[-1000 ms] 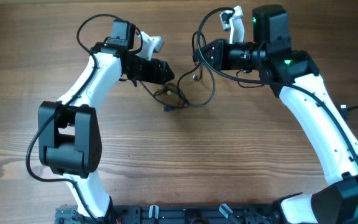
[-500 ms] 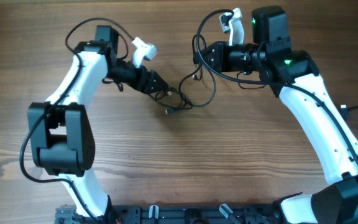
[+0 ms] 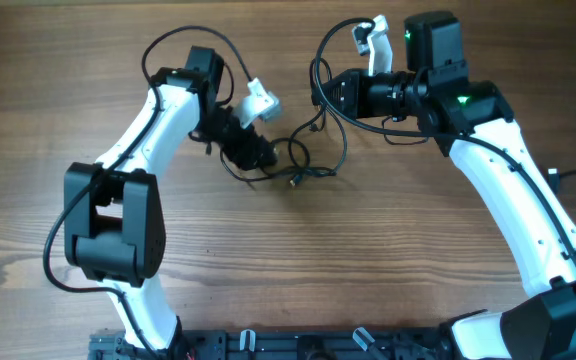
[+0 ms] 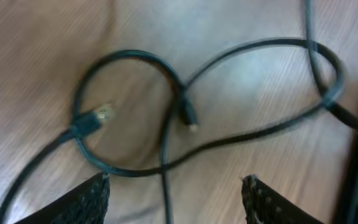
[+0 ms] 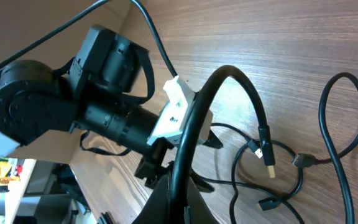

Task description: Untangle cables

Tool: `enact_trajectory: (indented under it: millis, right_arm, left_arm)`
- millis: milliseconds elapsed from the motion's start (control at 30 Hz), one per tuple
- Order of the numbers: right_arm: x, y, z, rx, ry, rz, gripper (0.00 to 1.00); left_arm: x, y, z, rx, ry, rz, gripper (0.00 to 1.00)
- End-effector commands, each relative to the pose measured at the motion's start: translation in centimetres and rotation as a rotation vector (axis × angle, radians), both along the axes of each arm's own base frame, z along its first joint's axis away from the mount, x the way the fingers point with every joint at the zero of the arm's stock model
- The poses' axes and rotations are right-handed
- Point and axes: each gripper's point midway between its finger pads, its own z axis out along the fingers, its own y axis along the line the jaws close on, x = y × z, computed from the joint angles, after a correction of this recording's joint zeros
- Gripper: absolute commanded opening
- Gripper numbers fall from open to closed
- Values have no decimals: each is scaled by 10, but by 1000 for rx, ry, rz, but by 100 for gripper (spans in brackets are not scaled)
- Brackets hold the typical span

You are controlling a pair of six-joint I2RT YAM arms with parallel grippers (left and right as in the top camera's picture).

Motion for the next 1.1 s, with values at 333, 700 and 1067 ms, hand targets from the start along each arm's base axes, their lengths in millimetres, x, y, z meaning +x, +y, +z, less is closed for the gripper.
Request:
enact_trajectory:
  millis: [333,700,1067]
  right_arm:
    - [2,-1,0,-8,-20,8,4]
    - [6,-6,10,46,-31,21,4]
    - [5,-68,83,418,-91,167,4]
  left_arm:
    - [-15,-43,-4,-269,-150,-196,69]
    - [-26,-61,-5,-274,-152,-250,29]
    - [-24,-64,-7,-261,-174,-261,4]
